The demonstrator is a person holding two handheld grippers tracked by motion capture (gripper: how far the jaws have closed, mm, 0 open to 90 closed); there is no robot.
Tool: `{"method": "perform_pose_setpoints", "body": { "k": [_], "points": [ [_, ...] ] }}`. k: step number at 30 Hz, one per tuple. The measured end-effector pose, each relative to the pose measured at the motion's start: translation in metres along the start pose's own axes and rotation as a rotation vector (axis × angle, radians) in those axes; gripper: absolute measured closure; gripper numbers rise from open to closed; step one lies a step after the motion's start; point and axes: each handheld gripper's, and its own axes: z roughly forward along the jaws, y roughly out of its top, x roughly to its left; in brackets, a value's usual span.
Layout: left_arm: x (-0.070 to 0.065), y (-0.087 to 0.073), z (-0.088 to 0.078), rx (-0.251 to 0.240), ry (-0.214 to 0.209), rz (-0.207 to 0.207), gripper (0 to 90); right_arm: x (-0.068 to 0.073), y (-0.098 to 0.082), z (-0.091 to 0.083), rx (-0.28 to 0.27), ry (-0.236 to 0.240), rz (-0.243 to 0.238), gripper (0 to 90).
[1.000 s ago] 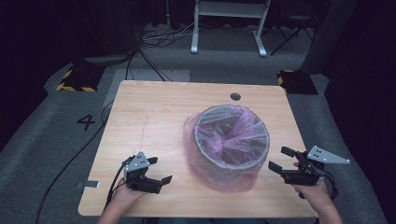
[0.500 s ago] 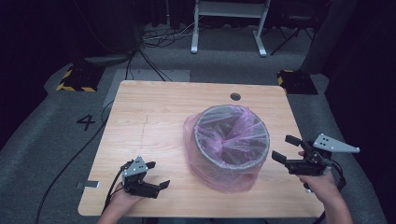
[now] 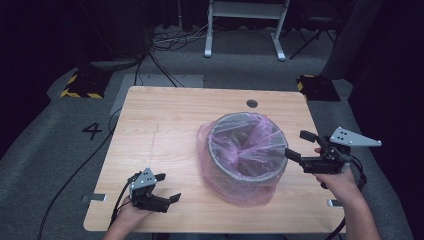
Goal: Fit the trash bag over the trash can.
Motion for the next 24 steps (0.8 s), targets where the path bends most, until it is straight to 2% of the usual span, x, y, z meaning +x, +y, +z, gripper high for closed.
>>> {"method": "perform_pose_setpoints", "body": {
  "k": [4, 7, 14, 19, 24],
  "points": [
    [0.000, 0.000, 0.000, -0.003, -0.006, -0.007, 7.5, 0.004, 0.011, 0.009, 0.009, 0.009, -0.013, 8.6],
    [0.001, 0.000, 0.000, 0.002, -0.008, 0.004, 7.5, 0.006, 0.019, 0.015, 0.012, 0.015, -0.028, 8.5],
    [0.003, -0.001, 0.001, 0.005, -0.009, -0.010, 7.5, 0.012, 0.029, 0.032, 0.019, 0.014, -0.047, 8.1],
    [0.004, -0.002, 0.000, 0.001, -0.012, -0.012, 7.5, 0.016, 0.039, 0.045, 0.028, 0.031, -0.064, 8.4],
    [0.004, -0.002, 0.000, 0.003, -0.011, -0.014, 7.5, 0.019, 0.049, 0.059, 0.052, 0.068, -0.073, 9.2]
  ]
}}
